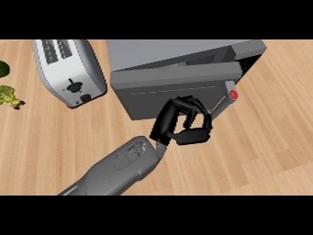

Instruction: Pick up the milk, place it into the microwave and close the microwave

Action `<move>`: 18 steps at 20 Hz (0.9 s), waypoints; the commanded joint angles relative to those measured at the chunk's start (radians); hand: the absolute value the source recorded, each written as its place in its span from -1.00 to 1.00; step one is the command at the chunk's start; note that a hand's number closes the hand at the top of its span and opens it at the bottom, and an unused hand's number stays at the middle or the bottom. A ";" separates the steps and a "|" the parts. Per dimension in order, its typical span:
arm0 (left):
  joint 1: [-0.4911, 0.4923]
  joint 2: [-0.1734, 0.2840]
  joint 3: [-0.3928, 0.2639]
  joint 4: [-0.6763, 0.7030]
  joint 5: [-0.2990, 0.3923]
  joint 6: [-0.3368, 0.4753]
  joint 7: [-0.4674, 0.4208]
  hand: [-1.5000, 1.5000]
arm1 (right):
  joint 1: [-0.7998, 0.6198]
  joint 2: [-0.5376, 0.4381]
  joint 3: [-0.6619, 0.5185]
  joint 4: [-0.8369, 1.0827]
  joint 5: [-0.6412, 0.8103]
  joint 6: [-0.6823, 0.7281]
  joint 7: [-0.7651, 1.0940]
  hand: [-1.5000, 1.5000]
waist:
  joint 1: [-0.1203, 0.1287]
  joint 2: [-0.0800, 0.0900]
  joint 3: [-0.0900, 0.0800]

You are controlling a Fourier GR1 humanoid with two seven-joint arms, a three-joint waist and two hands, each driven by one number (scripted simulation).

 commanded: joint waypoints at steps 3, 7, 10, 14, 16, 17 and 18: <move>-0.110 0.000 0.063 0.074 0.090 -0.001 -0.033 1.00 | -0.034 -0.042 -0.021 0.000 -0.036 0.006 0.042 -1.00 | -0.019 0.010 0.001; -0.139 0.000 0.095 0.102 0.143 -0.017 -0.087 1.00 | -0.055 -0.054 -0.029 -0.002 -0.065 0.001 0.067 -1.00 | -0.030 0.017 0.000; -0.149 0.000 0.100 0.125 0.167 -0.027 -0.104 1.00 | -0.061 -0.069 -0.042 0.012 -0.087 0.009 0.076 -1.00 | -0.040 0.020 0.002; -0.164 0.000 0.095 0.137 0.198 -0.029 -0.130 1.00 | -0.092 -0.088 -0.073 0.025 -0.120 -0.001 0.088 -1.00 | -0.043 0.017 0.004; -0.162 0.000 0.083 0.144 0.202 -0.023 -0.150 1.00 | -0.108 -0.103 -0.067 0.019 -0.123 0.002 0.103 -1.00 | -0.043 0.022 0.003; -0.168 0.000 0.089 0.155 0.210 -0.030 -0.151 1.00 | -0.109 -0.110 -0.077 0.031 -0.117 -0.005 0.109 -1.00 | -0.039 0.025 0.003; -0.160 0.000 0.082 0.155 0.218 -0.037 -0.157 1.00 | -0.118 -0.117 -0.083 0.022 -0.132 -0.003 0.113 -1.00 | -0.047 0.025 0.002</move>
